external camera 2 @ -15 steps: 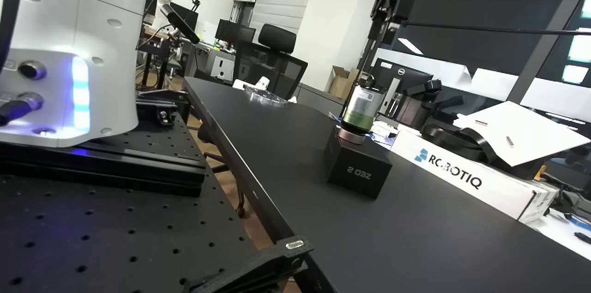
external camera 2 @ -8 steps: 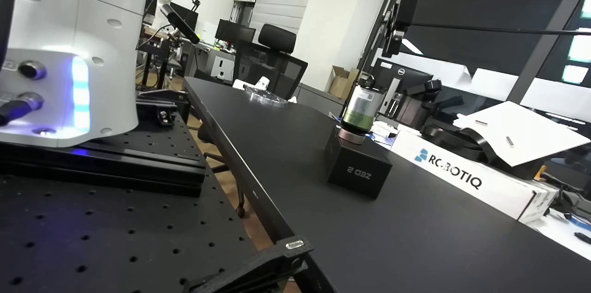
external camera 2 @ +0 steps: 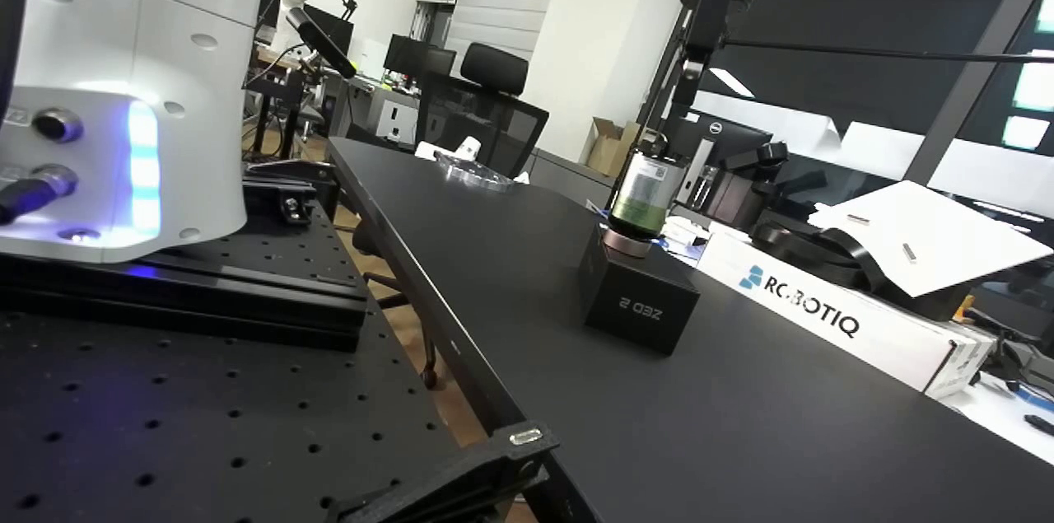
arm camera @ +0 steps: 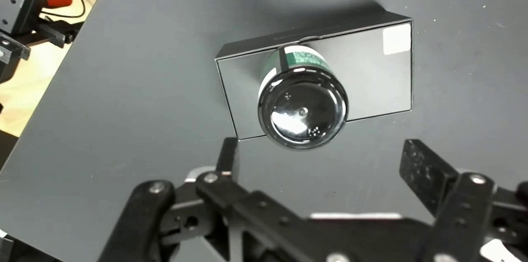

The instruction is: Put the bottle on the table

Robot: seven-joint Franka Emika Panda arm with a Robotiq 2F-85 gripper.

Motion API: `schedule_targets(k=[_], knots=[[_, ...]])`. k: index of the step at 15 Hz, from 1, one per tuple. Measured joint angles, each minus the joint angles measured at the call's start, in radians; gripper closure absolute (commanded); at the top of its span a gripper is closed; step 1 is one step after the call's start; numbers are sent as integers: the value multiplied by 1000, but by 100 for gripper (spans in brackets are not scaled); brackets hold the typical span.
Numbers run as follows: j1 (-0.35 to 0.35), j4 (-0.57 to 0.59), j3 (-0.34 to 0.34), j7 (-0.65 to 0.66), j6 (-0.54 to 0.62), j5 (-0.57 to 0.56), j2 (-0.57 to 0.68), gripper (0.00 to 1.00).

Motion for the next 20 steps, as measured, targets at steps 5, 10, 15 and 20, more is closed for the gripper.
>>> schedule_targets(k=[5,10,15,20], knots=[[17,-1,-17,-12,104,20,41,0],[37,-5,-29,-64,171,75,82,0],[58,-12,-31,-102,161,126,104,0],[60,-14,-34,-103,120,119,104,0]])
